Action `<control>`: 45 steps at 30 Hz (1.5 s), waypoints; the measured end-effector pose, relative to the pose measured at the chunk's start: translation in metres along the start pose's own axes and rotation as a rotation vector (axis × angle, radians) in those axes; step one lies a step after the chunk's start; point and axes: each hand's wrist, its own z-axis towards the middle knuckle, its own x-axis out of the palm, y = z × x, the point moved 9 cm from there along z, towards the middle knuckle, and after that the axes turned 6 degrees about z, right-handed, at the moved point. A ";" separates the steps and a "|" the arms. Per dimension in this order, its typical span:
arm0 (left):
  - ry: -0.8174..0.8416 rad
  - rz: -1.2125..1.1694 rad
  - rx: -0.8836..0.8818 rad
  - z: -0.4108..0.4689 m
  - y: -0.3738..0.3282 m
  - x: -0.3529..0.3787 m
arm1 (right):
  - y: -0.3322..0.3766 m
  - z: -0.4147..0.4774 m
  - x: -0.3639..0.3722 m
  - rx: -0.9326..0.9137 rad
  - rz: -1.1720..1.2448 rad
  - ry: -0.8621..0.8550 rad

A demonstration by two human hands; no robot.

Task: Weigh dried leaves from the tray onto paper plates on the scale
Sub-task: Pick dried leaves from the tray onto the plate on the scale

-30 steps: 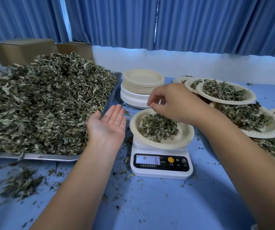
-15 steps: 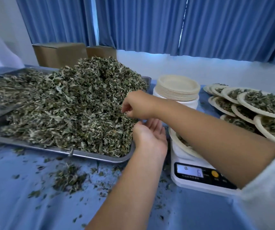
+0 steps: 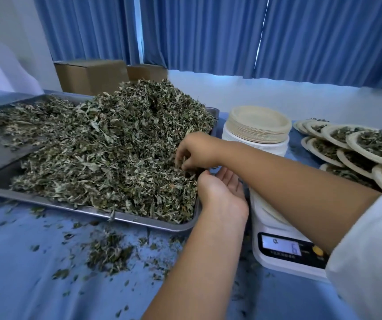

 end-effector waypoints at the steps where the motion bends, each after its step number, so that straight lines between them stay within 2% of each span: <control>1: -0.002 -0.003 -0.007 0.000 0.000 0.000 | -0.001 -0.003 -0.007 0.002 0.052 -0.050; 7: 0.023 0.031 -0.017 0.001 0.000 0.000 | -0.012 -0.024 -0.037 0.066 0.348 -0.262; 10: 0.054 0.041 0.032 0.001 -0.008 0.004 | -0.019 -0.039 -0.050 0.112 0.509 -0.339; 14: 0.067 0.021 0.147 0.003 -0.028 0.006 | -0.031 -0.068 -0.063 0.174 0.842 -0.433; 17: 0.090 0.023 0.146 0.003 -0.025 0.007 | -0.040 -0.099 -0.075 0.172 1.093 -0.504; 19: 0.105 0.036 0.135 0.003 -0.020 0.008 | -0.050 -0.124 -0.083 0.180 1.165 -0.548; 23: 0.131 0.090 0.135 0.001 -0.011 0.012 | -0.078 -0.176 -0.086 0.293 1.069 -0.580; 25: 0.125 0.116 0.169 0.000 -0.012 0.011 | -0.089 -0.197 -0.085 0.349 0.923 -0.565; 28: 0.118 0.123 0.202 0.000 -0.013 0.010 | -0.098 -0.211 -0.081 0.411 0.652 -0.488; 31: 0.122 0.144 0.205 0.000 -0.010 0.010 | -0.108 -0.213 -0.074 0.478 0.536 -0.435; 35: 0.137 0.188 0.245 0.000 -0.014 0.010 | -0.105 -0.209 -0.066 0.465 0.358 -0.327; 39: 0.135 0.198 0.259 0.001 -0.018 0.008 | -0.103 -0.209 -0.060 0.445 0.344 -0.269; 45: 0.137 0.210 0.254 0.003 -0.017 0.008 | -0.103 -0.210 -0.067 0.408 0.324 -0.282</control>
